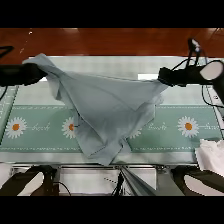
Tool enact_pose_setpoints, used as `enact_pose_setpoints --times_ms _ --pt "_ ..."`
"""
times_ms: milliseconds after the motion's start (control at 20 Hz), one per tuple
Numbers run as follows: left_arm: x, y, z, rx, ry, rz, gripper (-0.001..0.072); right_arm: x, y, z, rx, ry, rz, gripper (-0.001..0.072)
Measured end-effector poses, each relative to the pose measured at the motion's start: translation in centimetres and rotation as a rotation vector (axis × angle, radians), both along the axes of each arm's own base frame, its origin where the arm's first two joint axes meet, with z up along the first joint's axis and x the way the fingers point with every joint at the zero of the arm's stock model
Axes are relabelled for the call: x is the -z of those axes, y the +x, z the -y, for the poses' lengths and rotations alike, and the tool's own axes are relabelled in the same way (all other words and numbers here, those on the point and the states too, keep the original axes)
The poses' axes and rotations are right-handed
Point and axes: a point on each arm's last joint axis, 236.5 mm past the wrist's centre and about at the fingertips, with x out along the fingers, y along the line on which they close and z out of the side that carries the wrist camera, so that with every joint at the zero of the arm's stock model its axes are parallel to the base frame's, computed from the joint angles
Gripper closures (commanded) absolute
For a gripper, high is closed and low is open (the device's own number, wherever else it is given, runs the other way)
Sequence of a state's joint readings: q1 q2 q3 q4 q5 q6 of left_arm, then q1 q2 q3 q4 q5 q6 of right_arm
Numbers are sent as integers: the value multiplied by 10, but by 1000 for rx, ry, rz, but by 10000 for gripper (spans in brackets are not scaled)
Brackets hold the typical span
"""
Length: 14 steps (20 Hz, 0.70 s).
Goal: Fold the shirts.
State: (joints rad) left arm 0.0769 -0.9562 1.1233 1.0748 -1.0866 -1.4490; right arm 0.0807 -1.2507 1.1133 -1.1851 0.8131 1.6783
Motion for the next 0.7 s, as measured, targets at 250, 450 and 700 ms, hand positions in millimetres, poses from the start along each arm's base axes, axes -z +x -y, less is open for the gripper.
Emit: enact_pose_setpoints --times_ms 250,450,700 --pt "81 26 13 36 -17 -192 683 73 30 -4 83 40 -79 686" --pt "143 29 32 81 -20 -343 683 105 33 -5 104 46 -130 685" --pt "155 29 29 92 -34 -412 103 72 43 8 111 57 -67 394"
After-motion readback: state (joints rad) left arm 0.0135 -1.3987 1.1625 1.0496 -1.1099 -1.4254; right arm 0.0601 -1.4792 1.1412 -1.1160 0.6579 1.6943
